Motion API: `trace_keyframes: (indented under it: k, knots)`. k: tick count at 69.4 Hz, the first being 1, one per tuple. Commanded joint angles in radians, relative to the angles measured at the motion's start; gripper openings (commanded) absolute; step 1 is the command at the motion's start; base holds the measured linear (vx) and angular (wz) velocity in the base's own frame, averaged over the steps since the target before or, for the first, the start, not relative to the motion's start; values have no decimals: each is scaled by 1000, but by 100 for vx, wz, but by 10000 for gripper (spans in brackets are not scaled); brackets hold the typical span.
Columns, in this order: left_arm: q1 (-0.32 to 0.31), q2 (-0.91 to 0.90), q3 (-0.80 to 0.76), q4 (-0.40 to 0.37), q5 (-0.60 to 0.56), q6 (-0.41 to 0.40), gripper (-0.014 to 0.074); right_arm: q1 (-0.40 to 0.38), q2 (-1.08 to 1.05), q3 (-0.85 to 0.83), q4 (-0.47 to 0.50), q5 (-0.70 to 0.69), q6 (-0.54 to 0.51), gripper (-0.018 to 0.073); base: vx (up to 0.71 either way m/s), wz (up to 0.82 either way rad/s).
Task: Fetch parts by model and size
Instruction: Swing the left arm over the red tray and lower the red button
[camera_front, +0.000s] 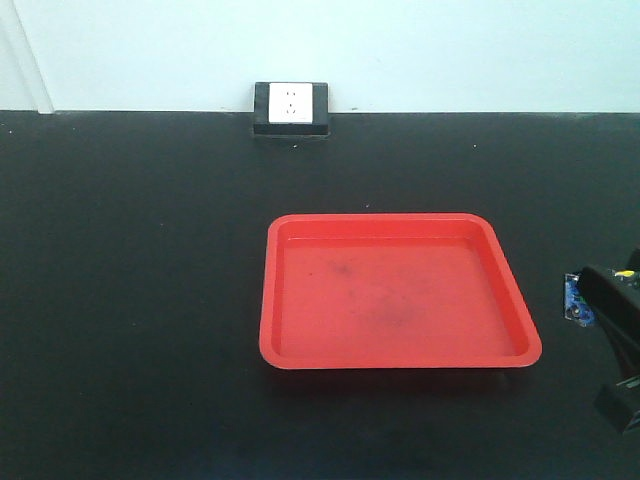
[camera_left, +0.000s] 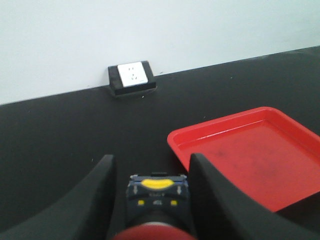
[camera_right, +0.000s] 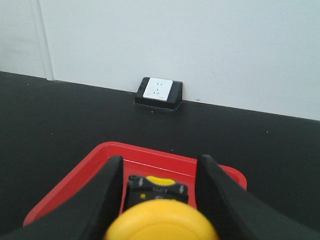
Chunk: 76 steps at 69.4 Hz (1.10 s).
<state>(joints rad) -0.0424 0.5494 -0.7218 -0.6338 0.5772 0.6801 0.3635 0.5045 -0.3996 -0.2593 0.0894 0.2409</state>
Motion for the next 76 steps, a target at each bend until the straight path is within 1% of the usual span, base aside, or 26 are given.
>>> trace_keyframes:
  k: [1, 10, 18, 21, 32, 45, 51, 60, 69, 76]
  knots:
    - [-37, 82, -102, -39, -55, 22, -7, -5, 10, -29, -9, -99, -3, -2, 0, 0]
    - [-104, 189, -185, -39, -36, 52, -7, -5, 10, -29, -9, -101, -3, -2, 0, 0]
    - [-189, 310, -254, -37, -11, 125, -7, -5, 10, -29, -9, -101, -3, -2, 0, 0]
    - [-213, 355, -278, -37, -5, 138, -7, -5, 10, -29, -9, -101, -3, -2, 0, 0]
    - [-287, 533, -375, -37, 34, 162, -7, -5, 10, -29, -9, -102, -3, -2, 0, 0]
    - [-376, 741, -528, -36, 63, 163, -7, -5, 10, -29, -9, -107, -3, -2, 0, 0]
    - [-425, 833, -601, -12, 68, 163, -7, -5, 10, -29, -9, -107, -3, -2, 0, 0]
    - [-497, 968, -736, 70, 119, 163, -7, -5, 10, -29, -9, -107, -3, -2, 0, 0]
    - [-535, 1091, -862, 96, 201, 162, -7, -5, 10, -29, -9, -107, -3, -2, 0, 0]
    - [-536, 1174, -952, 96, 255, 162, -7, -5, 10, -29, -9, -107, -3, -2, 0, 0]
